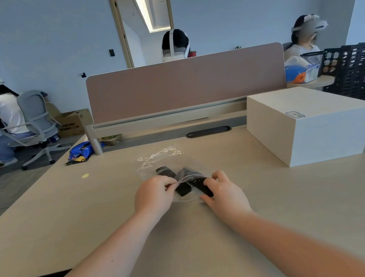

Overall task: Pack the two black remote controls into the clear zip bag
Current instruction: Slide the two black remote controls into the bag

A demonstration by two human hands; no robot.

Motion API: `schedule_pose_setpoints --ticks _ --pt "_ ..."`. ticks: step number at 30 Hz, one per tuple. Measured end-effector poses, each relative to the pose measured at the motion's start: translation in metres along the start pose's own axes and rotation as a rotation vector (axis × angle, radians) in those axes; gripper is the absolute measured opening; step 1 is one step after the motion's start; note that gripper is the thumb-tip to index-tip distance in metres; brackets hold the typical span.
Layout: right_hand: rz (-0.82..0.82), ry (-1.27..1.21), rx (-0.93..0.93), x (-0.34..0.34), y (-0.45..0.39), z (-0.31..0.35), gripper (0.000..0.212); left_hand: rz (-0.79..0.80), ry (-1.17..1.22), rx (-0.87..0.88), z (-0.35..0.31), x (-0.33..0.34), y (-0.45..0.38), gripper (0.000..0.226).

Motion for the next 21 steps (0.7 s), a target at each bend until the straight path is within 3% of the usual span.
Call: schedule_pose_setpoints --ticks 5,17,21 --pt "0.066 -0.071 0.044 0.006 0.001 -0.016 0.043 0.023 -0.017 0.032 0.004 0.006 0.000 0.015" --pt "0.065 0.031 -0.071 0.023 -0.005 -0.015 0.016 0.050 -0.018 0.055 0.009 0.016 0.002 0.014" --pt "0.101 0.094 -0.073 0.034 -0.012 -0.009 0.021 0.054 -0.008 0.057 0.012 0.016 0.001 0.014"
Point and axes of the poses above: each hand's wrist, its own y-axis away from the middle knuckle, its own x-axis out of the palm, z = x × y, the point moved 5 cm from there along -y, towards the middle knuckle, and after that the axes turned 2 degrees about -x, right-handed, at the moved point
